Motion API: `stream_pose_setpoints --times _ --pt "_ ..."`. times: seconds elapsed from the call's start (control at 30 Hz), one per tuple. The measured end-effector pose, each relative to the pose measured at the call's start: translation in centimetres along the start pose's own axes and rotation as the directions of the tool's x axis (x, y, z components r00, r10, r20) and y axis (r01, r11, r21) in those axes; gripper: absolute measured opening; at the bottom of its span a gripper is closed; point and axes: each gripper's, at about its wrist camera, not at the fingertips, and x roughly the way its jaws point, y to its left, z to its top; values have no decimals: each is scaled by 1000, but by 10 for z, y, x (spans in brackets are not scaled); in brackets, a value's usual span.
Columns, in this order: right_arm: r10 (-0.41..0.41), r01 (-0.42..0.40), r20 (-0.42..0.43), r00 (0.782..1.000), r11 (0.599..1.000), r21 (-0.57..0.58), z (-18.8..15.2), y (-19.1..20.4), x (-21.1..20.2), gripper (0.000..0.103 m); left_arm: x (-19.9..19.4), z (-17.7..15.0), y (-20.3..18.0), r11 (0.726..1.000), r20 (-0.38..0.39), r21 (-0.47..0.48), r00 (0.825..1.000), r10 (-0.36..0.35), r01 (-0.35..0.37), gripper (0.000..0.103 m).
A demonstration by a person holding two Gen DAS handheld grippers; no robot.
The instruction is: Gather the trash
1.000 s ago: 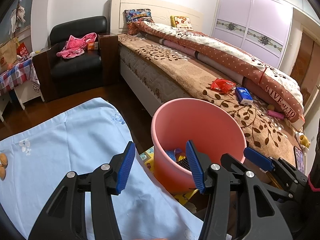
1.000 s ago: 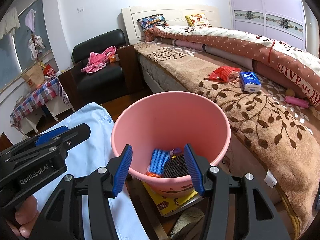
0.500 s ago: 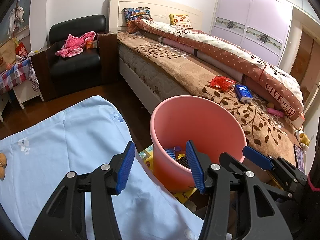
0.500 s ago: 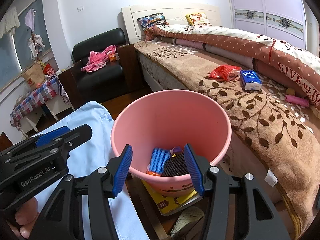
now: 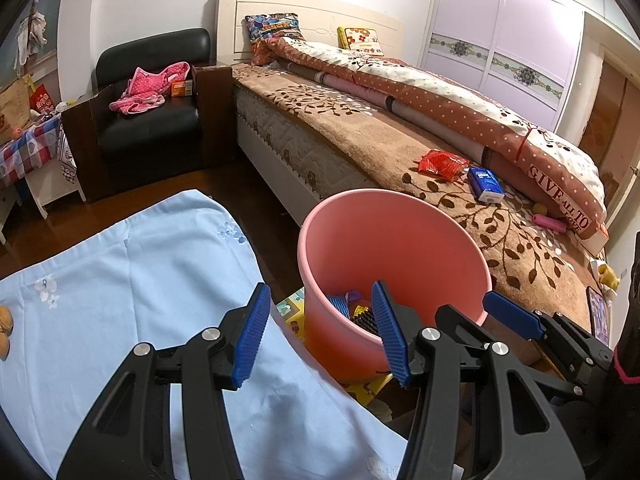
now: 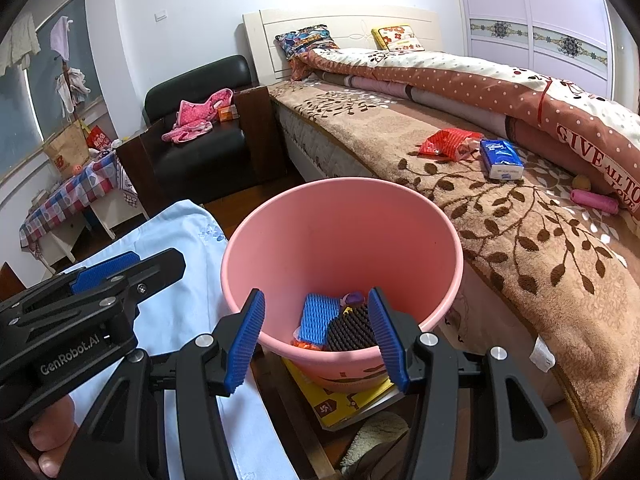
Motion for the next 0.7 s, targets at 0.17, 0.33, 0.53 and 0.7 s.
stream_pose_setpoints --times 0.17,0.33,0.53,0.7 --pt "0 0 0 1000 1000 -1 1 0 0 53 1 -3 -3 1000 -4 4 1000 -2 2 53" --pt "0 0 0 1000 1000 -1 1 1 0 53 0 -3 -2 1000 6 1 1000 4 -4 53" --pt "0 0 0 1000 1000 -1 1 1 0 53 1 -4 0 1000 -16 -12 1000 -2 2 53" --pt "-1 1 -1 1000 1000 -1 2 1 -1 53 0 -4 1 1000 -20 -12 1000 -6 6 53"
